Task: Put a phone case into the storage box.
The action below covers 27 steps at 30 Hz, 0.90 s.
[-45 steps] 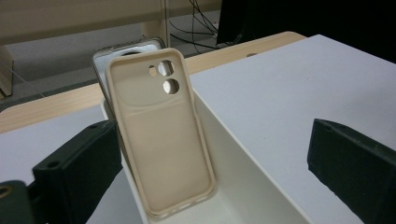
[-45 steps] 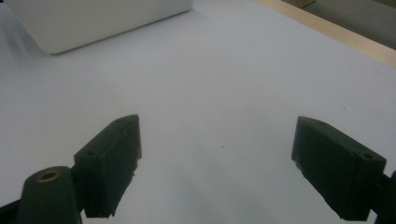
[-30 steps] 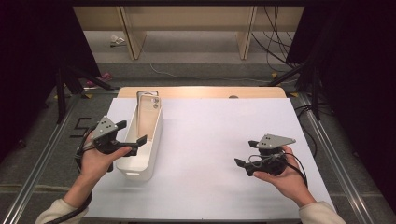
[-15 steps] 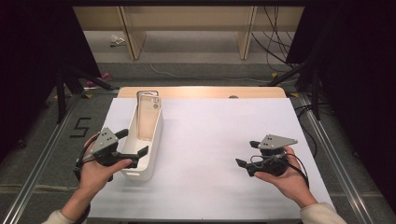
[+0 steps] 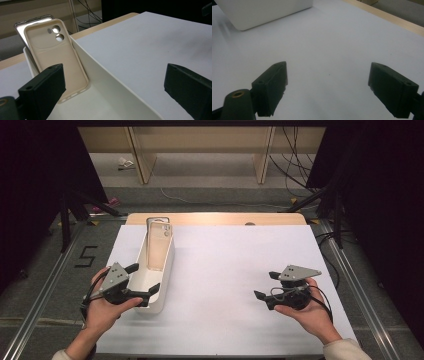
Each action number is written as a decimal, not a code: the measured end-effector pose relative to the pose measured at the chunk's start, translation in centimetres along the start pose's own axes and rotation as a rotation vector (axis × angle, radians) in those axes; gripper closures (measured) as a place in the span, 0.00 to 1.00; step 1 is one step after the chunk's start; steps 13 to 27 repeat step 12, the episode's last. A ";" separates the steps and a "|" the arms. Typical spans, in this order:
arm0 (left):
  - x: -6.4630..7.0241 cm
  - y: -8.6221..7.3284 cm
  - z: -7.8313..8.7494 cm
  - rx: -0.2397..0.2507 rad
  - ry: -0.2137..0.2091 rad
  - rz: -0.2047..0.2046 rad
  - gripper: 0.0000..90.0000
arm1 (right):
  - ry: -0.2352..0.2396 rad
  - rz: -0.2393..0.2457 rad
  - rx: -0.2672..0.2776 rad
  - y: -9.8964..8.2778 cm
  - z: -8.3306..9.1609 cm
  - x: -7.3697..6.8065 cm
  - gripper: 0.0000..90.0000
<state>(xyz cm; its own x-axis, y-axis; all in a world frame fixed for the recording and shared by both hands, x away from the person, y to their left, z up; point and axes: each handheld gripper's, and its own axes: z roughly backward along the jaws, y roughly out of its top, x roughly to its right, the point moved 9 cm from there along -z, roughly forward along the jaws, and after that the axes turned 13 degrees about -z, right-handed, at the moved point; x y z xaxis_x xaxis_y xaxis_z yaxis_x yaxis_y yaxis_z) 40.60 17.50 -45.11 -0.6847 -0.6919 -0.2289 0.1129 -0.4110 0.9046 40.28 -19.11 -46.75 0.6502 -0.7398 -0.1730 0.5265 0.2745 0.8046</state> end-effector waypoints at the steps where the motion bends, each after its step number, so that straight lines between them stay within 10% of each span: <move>1: 0.0 -0.1 0.0 -0.001 0.000 0.000 0.03 | 0.000 0.000 0.000 0.0 0.0 0.0 0.19; 27: 0.3 -0.5 0.2 -0.002 0.002 -0.004 0.03 | 0.006 -0.005 0.003 0.0 0.1 -0.1 0.19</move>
